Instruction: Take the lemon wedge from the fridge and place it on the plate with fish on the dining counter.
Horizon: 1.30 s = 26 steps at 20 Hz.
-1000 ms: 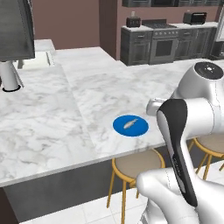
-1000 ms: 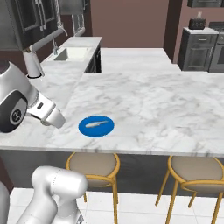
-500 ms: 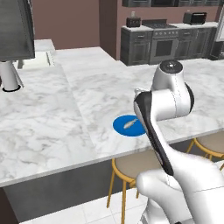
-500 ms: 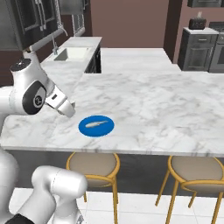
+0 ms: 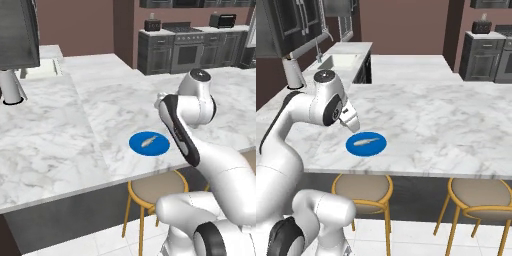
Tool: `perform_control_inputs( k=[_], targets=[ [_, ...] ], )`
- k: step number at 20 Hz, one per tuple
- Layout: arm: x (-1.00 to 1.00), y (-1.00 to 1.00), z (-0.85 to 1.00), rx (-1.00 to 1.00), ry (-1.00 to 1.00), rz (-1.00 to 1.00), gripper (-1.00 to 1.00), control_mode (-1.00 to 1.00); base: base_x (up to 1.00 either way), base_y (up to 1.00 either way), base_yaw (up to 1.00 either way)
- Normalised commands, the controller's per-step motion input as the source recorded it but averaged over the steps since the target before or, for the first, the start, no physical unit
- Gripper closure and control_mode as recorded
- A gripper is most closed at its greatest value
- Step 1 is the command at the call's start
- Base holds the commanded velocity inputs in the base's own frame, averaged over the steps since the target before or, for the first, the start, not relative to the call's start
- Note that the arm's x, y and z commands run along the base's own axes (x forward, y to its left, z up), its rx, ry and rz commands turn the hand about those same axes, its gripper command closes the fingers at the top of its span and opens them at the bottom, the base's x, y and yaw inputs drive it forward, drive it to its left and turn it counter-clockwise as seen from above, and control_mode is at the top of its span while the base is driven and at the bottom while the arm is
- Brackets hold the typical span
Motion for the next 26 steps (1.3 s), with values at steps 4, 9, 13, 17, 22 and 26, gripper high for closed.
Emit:
perform_control_inputs(
  k=[4,9,13,17,22,26],
  targets=[
    [0.15,-0.11,-0.09,0.1,0.0,0.0,1.0,-1.0,0.0,0.0,0.0],
    [0.32,0.0,-0.3,0.0,0.04,0.0,1.0,-1.0,0.0,0.0,0.0],
    [0.39,0.0,-0.48,0.0,0.08,0.0,1.0,-1.0,0.0,0.0,0.0],
    [0.23,0.0,-0.46,0.0,0.05,0.0,1.0,-1.0,0.0,0.0,0.0],
    [0.18,0.0,-0.38,0.0,0.05,0.0,1.0,-1.0,0.0,0.0,0.0],
    [0.21,0.0,-0.51,0.0,0.06,0.0,1.0,-1.0,0.0,0.0,0.0]
  ],
)
